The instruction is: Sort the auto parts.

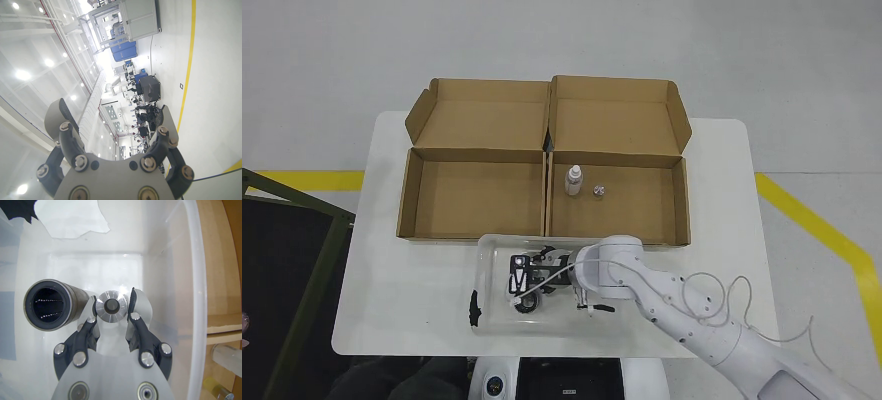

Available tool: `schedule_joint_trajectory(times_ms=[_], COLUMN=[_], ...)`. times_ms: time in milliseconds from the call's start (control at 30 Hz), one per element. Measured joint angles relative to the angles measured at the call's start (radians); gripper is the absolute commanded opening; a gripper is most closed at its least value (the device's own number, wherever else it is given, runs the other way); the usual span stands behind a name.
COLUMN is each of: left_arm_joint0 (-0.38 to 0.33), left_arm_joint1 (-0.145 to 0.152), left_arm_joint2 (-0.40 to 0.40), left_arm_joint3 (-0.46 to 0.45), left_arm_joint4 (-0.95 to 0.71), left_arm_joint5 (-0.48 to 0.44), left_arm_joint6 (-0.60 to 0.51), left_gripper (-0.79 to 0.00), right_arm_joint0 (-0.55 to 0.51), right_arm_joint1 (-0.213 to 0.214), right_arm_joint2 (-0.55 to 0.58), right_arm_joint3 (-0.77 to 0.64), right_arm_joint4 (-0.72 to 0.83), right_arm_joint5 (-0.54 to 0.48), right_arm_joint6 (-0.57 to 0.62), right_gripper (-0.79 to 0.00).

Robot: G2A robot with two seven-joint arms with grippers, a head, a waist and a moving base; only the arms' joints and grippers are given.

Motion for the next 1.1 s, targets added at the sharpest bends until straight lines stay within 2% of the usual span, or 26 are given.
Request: schedule_joint_trajectory(times_ms=[133, 167, 233, 467, 1100], left_arm_joint0=[0.0, 0.0, 0.0, 0.0, 0.0], left_arm_joint1=[0.0, 0.0, 0.0, 0.0, 0.0], left_arm_joint2=[0.0, 0.0, 0.0, 0.0, 0.0], left_arm_joint3=[0.0, 0.0, 0.0, 0.0, 0.0], left_arm_joint4=[0.0, 0.0, 0.0, 0.0, 0.0], left_arm_joint5=[0.0, 0.0, 0.0, 0.0, 0.0], left_arm_joint6=[0.0, 0.0, 0.0, 0.0, 0.0], left_gripper=[0.0, 0.0, 0.0, 0.0, 0.0], right_arm_joint0=[0.003, 0.004, 0.005, 0.001, -0.057], right_arm_joint1=[-0.006, -0.007, -0.009, -0.009, 0.018], right_arm_joint2=[-0.002, -0.002, -0.001, 0.014, 0.118], right_arm_joint3=[0.014, 0.016, 0.016, -0.027, -0.27], right_arm_joint4=[0.003, 0.004, 0.006, 0.011, 0.005], right_arm_joint5=[-0.003, -0.004, -0.007, -0.026, -0.071], right_arm_joint6=[-0.005, -0.006, -0.008, -0.016, -0.048], right_gripper=[-0.554, -0.68, -0.785, -0.785, -0.785])
